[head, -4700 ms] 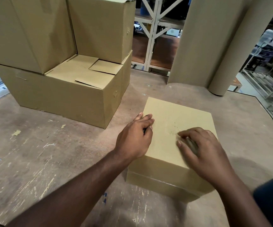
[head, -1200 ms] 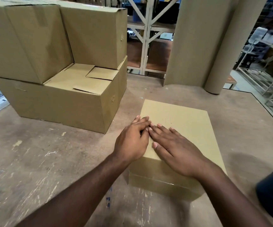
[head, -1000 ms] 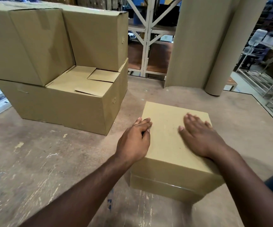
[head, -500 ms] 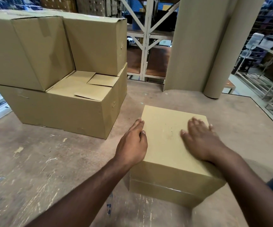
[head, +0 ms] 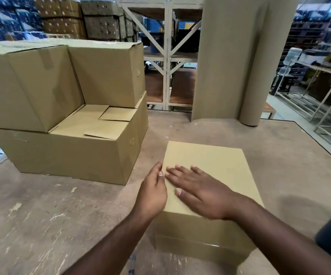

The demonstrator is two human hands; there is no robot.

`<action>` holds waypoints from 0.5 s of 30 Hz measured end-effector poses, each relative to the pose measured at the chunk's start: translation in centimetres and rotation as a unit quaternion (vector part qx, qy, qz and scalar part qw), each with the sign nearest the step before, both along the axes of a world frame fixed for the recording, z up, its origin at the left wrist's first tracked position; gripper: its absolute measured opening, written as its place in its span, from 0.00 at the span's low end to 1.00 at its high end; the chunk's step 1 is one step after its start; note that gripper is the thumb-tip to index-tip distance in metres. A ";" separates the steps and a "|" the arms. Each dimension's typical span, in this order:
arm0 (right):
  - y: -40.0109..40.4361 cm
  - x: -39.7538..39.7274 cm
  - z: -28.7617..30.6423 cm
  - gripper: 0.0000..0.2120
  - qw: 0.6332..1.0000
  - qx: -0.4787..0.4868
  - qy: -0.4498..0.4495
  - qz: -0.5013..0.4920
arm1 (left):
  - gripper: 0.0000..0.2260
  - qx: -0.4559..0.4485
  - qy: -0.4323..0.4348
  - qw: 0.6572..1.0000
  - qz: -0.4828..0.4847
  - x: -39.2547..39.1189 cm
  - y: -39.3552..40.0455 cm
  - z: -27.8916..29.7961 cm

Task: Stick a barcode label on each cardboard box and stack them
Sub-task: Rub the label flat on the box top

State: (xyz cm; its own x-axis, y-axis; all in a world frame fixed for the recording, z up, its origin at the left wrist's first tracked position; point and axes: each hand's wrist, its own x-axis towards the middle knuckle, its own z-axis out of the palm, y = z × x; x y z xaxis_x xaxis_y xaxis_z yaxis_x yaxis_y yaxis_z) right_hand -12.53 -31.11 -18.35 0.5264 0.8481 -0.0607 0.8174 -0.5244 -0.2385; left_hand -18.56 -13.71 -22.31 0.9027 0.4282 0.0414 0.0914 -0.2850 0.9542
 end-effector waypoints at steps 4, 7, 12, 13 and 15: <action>-2.8 7.8 0.8 0.27 0.976 -0.051 -0.033 -0.211 | 0.15 -0.037 0.008 0.999 0.012 0.0 -0.1 0.4; -3.9 10.0 1.6 0.31 0.929 -0.062 -0.059 -0.360 | 0.14 -0.072 -0.012 0.997 0.019 -0.5 -0.4 0.7; 0.9 0.9 1.4 0.40 0.995 -0.002 0.007 -0.100 | 0.15 -0.291 -0.019 0.955 0.053 -0.1 -0.3 0.3; 1.7 -0.1 0.8 0.43 0.996 -0.022 -0.001 -0.085 | 0.14 -0.329 -0.023 0.942 0.055 -0.1 -0.3 0.3; 2.4 0.0 -0.2 0.44 0.992 -0.036 -0.006 -0.117 | 0.15 -0.390 -0.038 0.919 0.031 -0.6 -0.1 -0.2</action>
State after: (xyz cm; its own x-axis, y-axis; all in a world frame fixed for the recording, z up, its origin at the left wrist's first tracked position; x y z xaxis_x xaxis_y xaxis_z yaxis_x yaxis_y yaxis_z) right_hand -12.54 -28.74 -18.53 0.7101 0.6955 -0.1098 0.6731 -0.7163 -0.1843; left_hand -19.19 -13.81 -22.48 0.8828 0.4052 -0.2378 0.0084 0.4926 0.8702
